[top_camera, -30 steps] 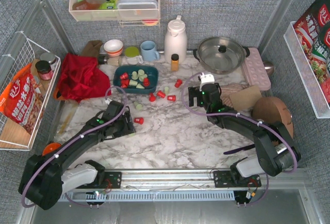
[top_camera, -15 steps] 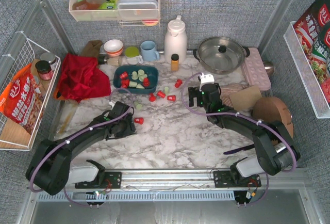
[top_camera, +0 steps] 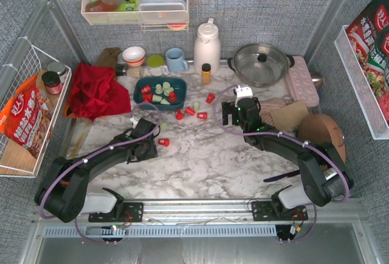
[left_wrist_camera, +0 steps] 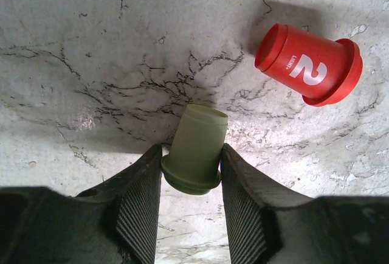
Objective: Mix the coffee capsules in the storage basket
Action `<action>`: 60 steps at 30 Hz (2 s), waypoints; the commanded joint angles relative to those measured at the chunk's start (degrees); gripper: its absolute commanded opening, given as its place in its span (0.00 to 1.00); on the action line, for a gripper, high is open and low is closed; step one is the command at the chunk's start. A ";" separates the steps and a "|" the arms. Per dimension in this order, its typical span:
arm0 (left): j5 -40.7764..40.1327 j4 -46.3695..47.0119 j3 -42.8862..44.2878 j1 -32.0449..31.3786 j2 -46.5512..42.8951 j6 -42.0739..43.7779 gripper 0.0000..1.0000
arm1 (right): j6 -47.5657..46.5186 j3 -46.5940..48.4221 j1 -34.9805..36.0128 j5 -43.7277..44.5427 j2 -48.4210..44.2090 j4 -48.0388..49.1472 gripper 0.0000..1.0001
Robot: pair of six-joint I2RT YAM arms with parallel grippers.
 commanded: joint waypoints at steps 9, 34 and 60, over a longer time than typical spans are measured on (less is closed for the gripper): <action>-2.99 3.89 -0.12 -0.44 -13.69 0.68 0.38 | 0.34 0.42 0.09 0.21 0.04 0.38 0.99; -15.95 41.63 8.56 3.41 -2.44 20.03 0.44 | -0.42 2.51 0.55 4.24 1.53 -3.18 0.99; -2.39 26.81 30.90 10.94 21.16 10.47 0.99 | 23.09 20.47 -1.48 16.68 17.18 -25.23 0.89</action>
